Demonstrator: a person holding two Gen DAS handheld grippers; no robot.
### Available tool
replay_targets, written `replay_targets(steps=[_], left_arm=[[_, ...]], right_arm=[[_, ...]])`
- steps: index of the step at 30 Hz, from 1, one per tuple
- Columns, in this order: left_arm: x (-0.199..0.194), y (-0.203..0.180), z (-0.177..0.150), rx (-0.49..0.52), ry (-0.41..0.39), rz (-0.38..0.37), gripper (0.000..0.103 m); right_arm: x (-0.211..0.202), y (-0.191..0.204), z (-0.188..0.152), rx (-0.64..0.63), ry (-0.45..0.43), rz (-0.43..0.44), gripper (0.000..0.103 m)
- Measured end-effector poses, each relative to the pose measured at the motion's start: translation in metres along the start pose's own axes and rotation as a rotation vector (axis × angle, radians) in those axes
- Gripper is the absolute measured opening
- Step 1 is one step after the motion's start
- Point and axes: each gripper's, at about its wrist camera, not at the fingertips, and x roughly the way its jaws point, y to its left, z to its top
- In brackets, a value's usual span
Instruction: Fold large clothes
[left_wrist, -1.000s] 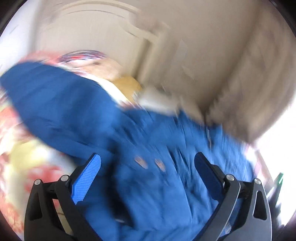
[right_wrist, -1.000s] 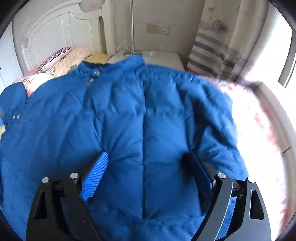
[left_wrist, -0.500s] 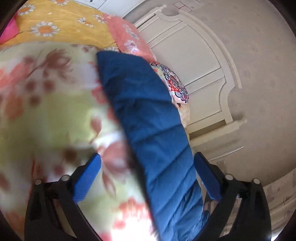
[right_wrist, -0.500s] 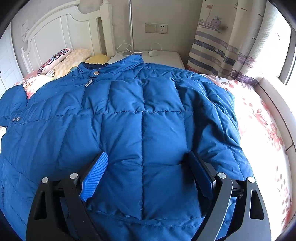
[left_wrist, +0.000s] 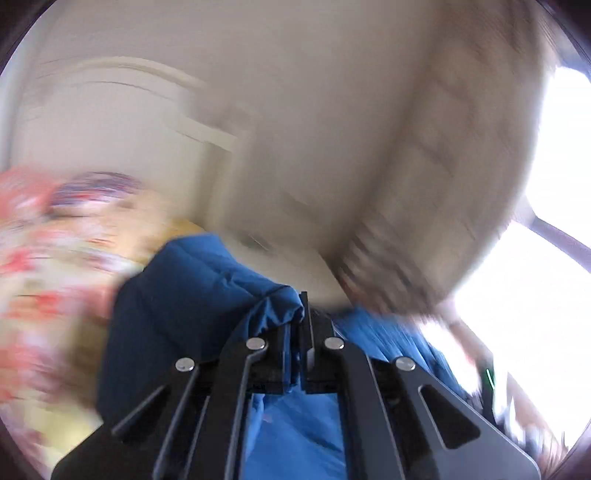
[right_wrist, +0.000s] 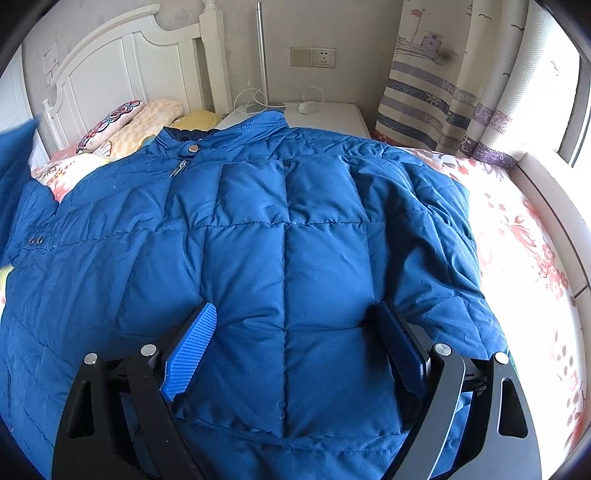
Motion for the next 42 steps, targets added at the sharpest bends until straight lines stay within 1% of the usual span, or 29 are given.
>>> replay_targets(steps=[1,2,3,5,6,7,8,9,10,11,12,14,15,16,18,20,22,23,24,26,28,30,32,35,36,37,38,40,42], left_arm=[[0.018,-0.028,-0.015,0.065,0.073,-0.009,0.004],[0.038,-0.053,-0.034,0.132,0.142,0.002,0.007],[0.052,-0.066,-0.048,0.172,0.185,0.015,0.007],[0.091,-0.087,-0.088,0.233,0.334,0.04,0.012],[0.102,-0.09,-0.1,0.252,0.37,0.054,0.02],[0.109,-0.095,-0.113,0.295,0.392,0.069,0.023],[0.111,-0.102,-0.117,0.348,0.396,0.082,0.031],[0.107,-0.109,-0.118,0.383,0.406,0.068,0.049],[0.104,-0.115,-0.118,0.406,0.414,0.035,0.062],[0.099,-0.123,-0.122,0.421,0.415,0.011,0.079],[0.089,-0.131,-0.124,0.456,0.398,0.012,0.082],[0.071,-0.14,-0.12,0.516,0.359,0.032,0.082],[0.068,-0.138,-0.116,0.524,0.339,0.032,0.082],[0.054,-0.14,-0.111,0.516,0.296,0.026,0.082],[0.032,-0.135,-0.097,0.455,0.205,0.005,0.083],[0.009,-0.12,-0.079,0.334,0.092,0.001,0.085],[-0.02,-0.075,-0.06,0.111,-0.035,0.029,0.086],[-0.026,-0.048,-0.054,-0.013,-0.079,0.064,0.087],[-0.034,-0.024,-0.049,-0.104,-0.097,0.099,0.087],[-0.037,0.027,-0.054,-0.29,-0.105,0.201,0.085],[-0.037,0.059,-0.065,-0.37,-0.101,0.305,0.083],[-0.03,0.078,-0.077,-0.412,-0.075,0.363,0.082],[-0.024,0.09,-0.08,-0.452,-0.051,0.395,0.082],[-0.03,0.093,-0.08,-0.446,-0.054,0.467,0.083],[-0.03,0.093,-0.08,-0.442,-0.05,0.478,0.083],[-0.03,0.094,-0.08,-0.441,-0.045,0.481,0.083],[-0.034,0.095,-0.08,-0.44,-0.044,0.482,0.083],[-0.033,0.095,-0.08,-0.434,-0.041,0.486,0.085],[-0.034,0.094,-0.082,-0.43,-0.039,0.495,0.086]], right_arm=[[0.0,0.0,0.0,0.001,-0.001,0.0,0.084],[0.0,0.0,0.0,0.003,-0.002,0.001,0.084],[0.0,-0.001,0.0,0.005,-0.004,0.002,0.083],[0.0,-0.001,0.0,0.01,-0.005,0.007,0.083],[0.0,-0.002,0.0,0.012,-0.007,0.01,0.083],[0.0,-0.002,0.0,0.015,-0.008,0.014,0.083],[0.0,-0.003,0.0,0.018,-0.008,0.017,0.083],[-0.001,-0.003,0.0,0.02,-0.009,0.019,0.083],[0.0,-0.003,0.0,0.022,-0.008,0.022,0.083],[0.0,-0.003,0.0,0.024,-0.008,0.023,0.083],[0.0,-0.004,0.0,0.025,-0.009,0.024,0.083],[0.0,-0.004,0.0,0.026,-0.01,0.025,0.083],[0.0,-0.004,-0.001,0.026,-0.009,0.024,0.083],[0.0,-0.004,0.0,0.026,-0.009,0.025,0.083],[-0.001,-0.004,-0.001,0.024,-0.009,0.023,0.083],[0.0,-0.004,0.0,0.026,-0.009,0.025,0.083],[-0.001,-0.004,0.0,0.023,-0.008,0.02,0.083],[0.0,-0.004,-0.001,0.022,-0.009,0.018,0.083],[0.0,-0.003,-0.001,0.02,-0.009,0.016,0.083],[0.0,-0.003,-0.001,0.02,-0.01,0.015,0.083],[0.0,-0.002,-0.001,0.02,-0.012,0.012,0.082],[-0.002,-0.001,-0.002,0.017,-0.018,0.005,0.082],[-0.004,0.0,-0.002,0.016,-0.029,-0.009,0.079],[-0.012,0.002,-0.004,0.012,-0.074,-0.052,0.075],[-0.019,0.004,-0.006,0.011,-0.107,-0.077,0.074],[-0.031,0.009,-0.008,0.0,-0.165,-0.117,0.074],[-0.04,0.014,-0.01,-0.015,-0.205,-0.127,0.074],[-0.061,0.036,-0.014,-0.087,-0.278,-0.081,0.074],[-0.078,0.075,-0.019,-0.214,-0.314,-0.012,0.074]])
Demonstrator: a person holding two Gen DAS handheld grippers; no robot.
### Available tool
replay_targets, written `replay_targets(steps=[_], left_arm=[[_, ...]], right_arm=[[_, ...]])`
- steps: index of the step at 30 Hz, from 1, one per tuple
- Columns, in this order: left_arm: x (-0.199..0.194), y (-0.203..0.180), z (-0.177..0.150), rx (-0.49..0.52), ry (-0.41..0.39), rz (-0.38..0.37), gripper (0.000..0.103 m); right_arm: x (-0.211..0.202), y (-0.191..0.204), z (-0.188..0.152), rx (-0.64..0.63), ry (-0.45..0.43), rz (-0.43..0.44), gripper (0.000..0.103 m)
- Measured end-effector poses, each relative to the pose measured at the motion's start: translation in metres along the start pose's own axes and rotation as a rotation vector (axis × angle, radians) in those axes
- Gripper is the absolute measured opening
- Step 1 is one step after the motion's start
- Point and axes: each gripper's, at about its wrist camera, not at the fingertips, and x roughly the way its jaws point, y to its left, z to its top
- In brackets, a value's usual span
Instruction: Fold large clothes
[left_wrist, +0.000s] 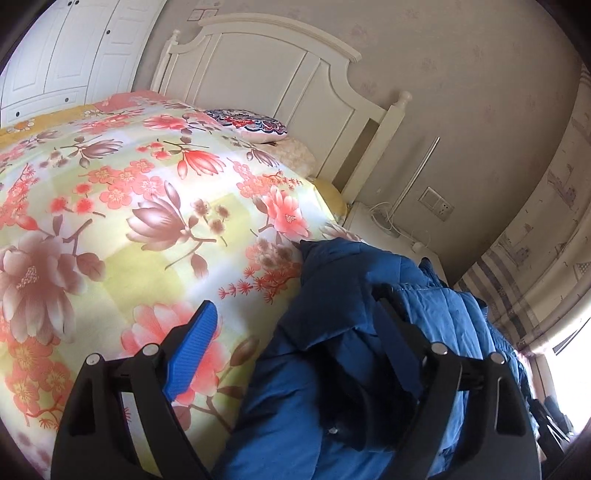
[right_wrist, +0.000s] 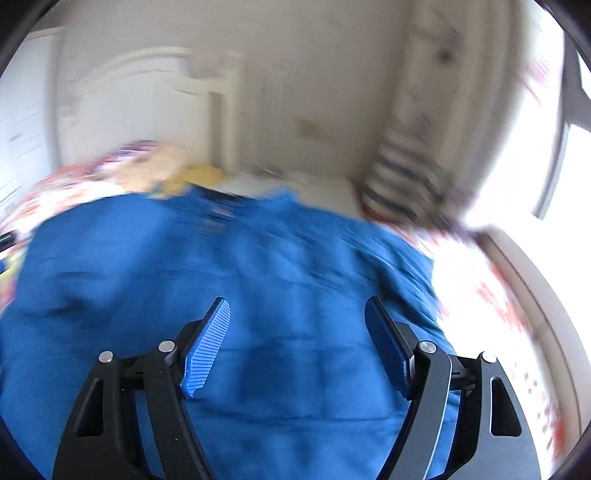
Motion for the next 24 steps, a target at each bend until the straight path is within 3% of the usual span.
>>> replay_targets(steps=[4,7,12,15,17,18,19,20,24], left_arm=[[-0.004,0.007,-0.001,-0.031,-0.021,0.023,0.089],[-0.01,0.019,-0.001,-0.08,-0.049,0.068,0.09],[-0.011,0.028,0.001,-0.114,-0.055,0.1,0.092],[-0.011,0.025,0.001,-0.093,-0.05,0.108,0.092],[-0.012,0.024,0.001,-0.088,-0.052,0.111,0.094],[-0.012,0.025,0.001,-0.088,-0.052,0.111,0.094],[-0.012,0.025,0.001,-0.088,-0.052,0.111,0.094],[-0.012,0.024,0.001,-0.087,-0.053,0.112,0.094],[-0.013,0.018,0.001,-0.053,-0.056,0.107,0.094]], right_arm=[[-0.01,0.093,0.01,-0.302,-0.027,0.143,0.074],[-0.003,0.146,0.01,-0.437,-0.028,0.229,0.074],[0.02,0.202,0.013,-0.549,-0.006,0.257,0.074],[0.031,0.214,0.015,-0.587,0.002,0.218,0.071],[0.031,0.196,0.027,-0.495,0.005,0.319,0.046],[0.028,0.189,0.031,-0.441,-0.003,0.355,0.04],[0.02,0.166,0.041,-0.327,-0.037,0.409,0.029],[0.012,0.148,0.046,-0.242,-0.058,0.437,0.023],[-0.005,0.03,0.055,0.228,-0.13,0.48,0.021]])
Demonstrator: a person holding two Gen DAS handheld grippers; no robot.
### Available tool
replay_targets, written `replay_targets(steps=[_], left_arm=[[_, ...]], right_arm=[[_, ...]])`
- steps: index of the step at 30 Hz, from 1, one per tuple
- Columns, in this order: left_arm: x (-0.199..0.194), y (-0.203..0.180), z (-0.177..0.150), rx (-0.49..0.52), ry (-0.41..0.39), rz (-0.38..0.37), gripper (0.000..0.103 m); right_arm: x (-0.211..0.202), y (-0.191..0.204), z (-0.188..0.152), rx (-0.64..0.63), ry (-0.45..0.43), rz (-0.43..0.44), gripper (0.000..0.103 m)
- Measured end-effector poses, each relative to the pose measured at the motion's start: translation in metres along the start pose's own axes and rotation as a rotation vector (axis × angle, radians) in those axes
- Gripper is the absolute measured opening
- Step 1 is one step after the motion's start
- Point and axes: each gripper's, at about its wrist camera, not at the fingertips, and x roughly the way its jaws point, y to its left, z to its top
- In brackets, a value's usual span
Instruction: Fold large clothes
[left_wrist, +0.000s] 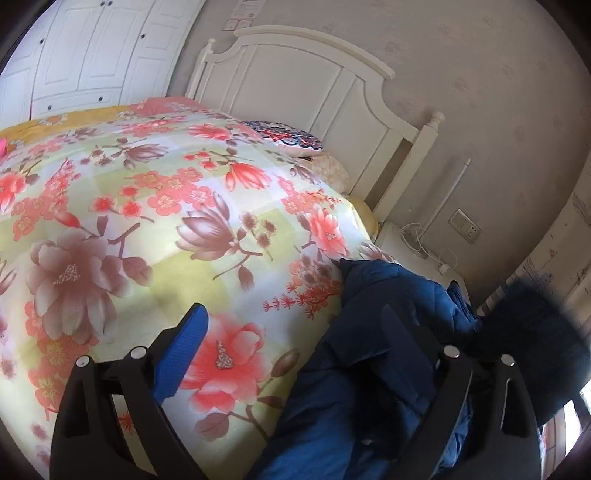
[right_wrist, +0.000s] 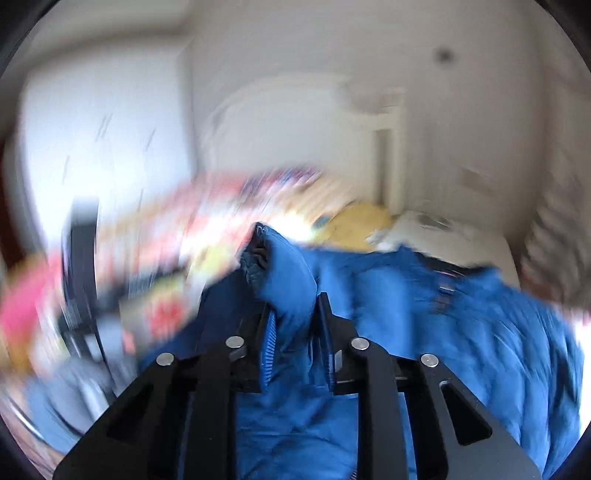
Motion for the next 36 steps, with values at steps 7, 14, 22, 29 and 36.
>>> replay_targets(steps=[7,14,22,29,36], left_arm=[[-0.004,-0.027,-0.006,0.126,0.008,-0.091,0.097],[-0.005,-0.054,-0.017,0.259,0.015,-0.151,0.1],[-0.009,-0.068,-0.024,0.337,-0.004,-0.176,0.1],[-0.008,-0.061,-0.019,0.296,-0.007,-0.171,0.1],[-0.001,-0.063,-0.021,0.31,0.028,-0.156,0.1]], right_arm=[[-0.04,-0.15,-0.026,0.546,0.016,-0.164,0.044],[-0.009,-0.156,-0.049,0.597,0.112,-0.138,0.063],[-0.017,-0.134,-0.03,0.507,0.039,-0.145,0.023],[-0.075,-0.131,-0.024,0.443,-0.017,-0.167,0.022],[-0.052,-0.164,-0.071,0.521,0.121,-0.241,0.022]])
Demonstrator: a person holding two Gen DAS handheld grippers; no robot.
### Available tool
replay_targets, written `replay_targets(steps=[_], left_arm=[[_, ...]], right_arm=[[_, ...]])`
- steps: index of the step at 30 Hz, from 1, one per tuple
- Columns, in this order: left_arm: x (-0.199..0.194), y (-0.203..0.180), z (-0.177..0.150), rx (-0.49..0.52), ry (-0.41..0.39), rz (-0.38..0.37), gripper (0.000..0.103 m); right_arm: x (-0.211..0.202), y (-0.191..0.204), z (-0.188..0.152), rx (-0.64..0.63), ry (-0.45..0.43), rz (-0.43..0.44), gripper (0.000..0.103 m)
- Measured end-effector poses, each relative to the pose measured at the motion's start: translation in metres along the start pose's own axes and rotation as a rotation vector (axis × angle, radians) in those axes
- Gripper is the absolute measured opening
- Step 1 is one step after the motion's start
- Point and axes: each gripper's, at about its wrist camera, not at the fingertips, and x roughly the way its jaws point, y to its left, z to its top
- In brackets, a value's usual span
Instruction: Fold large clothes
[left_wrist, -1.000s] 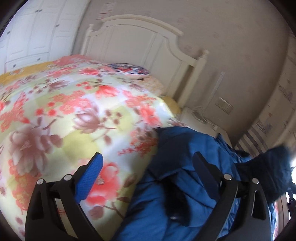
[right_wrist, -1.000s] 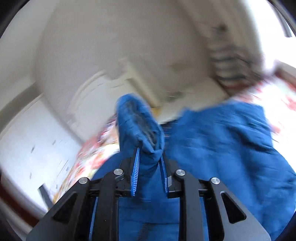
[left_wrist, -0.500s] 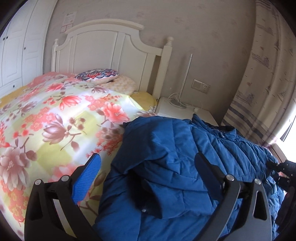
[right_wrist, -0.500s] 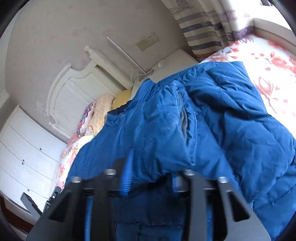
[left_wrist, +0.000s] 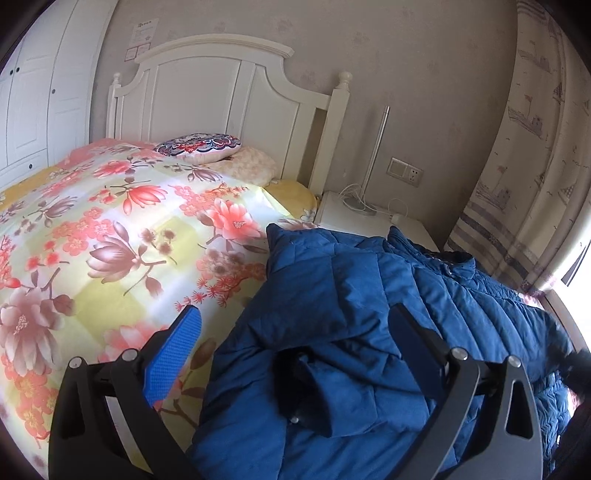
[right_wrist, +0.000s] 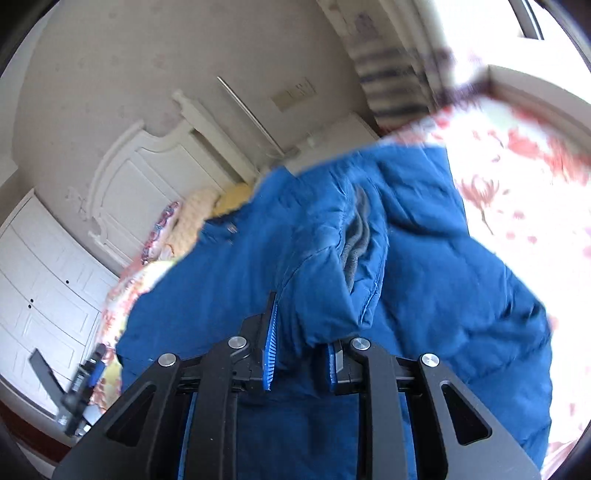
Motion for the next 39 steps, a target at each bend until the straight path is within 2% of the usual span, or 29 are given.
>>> replay_targets(steps=[2,5,9,11,15,18,20,21,22,24,25,27,30,32,35,39], left_arm=[[0.001,0.002,0.0,-0.006,0.007,0.0,0.1],[0.001,0.003,0.0,-0.011,0.006,0.0,0.1],[0.001,0.004,0.0,-0.009,0.008,0.001,0.1],[0.002,0.005,0.0,-0.011,0.009,0.001,0.1],[0.005,0.007,0.001,-0.013,0.023,0.001,0.1],[0.006,0.008,0.001,-0.015,0.024,0.002,0.1],[0.006,0.008,0.001,-0.014,0.026,0.002,0.1],[0.006,0.007,0.001,-0.013,0.027,0.003,0.1],[0.006,0.007,0.001,-0.01,0.028,0.004,0.1],[0.005,0.005,0.001,-0.004,0.026,0.006,0.1],[0.005,0.005,0.001,-0.002,0.025,0.006,0.1],[0.005,0.005,0.001,-0.002,0.026,0.008,0.1],[0.004,0.006,0.001,-0.011,0.026,0.008,0.1],[0.004,0.007,0.002,-0.014,0.027,0.008,0.1],[-0.001,0.007,0.002,-0.015,0.006,0.004,0.1],[-0.019,0.005,0.016,-0.052,-0.037,-0.058,0.1]], right_arm=[[-0.006,-0.001,-0.001,0.009,-0.027,-0.013,0.022],[-0.014,0.011,-0.002,-0.081,-0.063,-0.058,0.022],[-0.02,0.007,-0.006,-0.055,-0.086,-0.046,0.022],[-0.026,0.012,-0.009,-0.08,-0.106,-0.046,0.021],[-0.013,-0.002,-0.011,-0.029,-0.013,-0.064,0.022],[-0.023,-0.013,-0.009,0.04,-0.005,-0.067,0.025],[-0.042,-0.01,-0.006,0.047,-0.083,-0.116,0.041],[-0.053,-0.005,-0.004,0.015,-0.15,-0.166,0.042],[-0.066,0.007,0.0,-0.058,-0.244,-0.254,0.042],[-0.076,0.025,0.006,-0.151,-0.331,-0.305,0.042],[-0.073,0.037,0.012,-0.217,-0.328,-0.288,0.042],[-0.055,0.052,0.017,-0.297,-0.269,-0.263,0.042],[-0.015,0.061,0.016,-0.393,-0.135,-0.285,0.042],[0.021,0.047,0.01,-0.404,0.005,-0.321,0.043],[0.025,0.031,0.011,-0.354,0.022,-0.271,0.043],[0.027,0.032,0.011,-0.371,0.026,-0.283,0.043]])
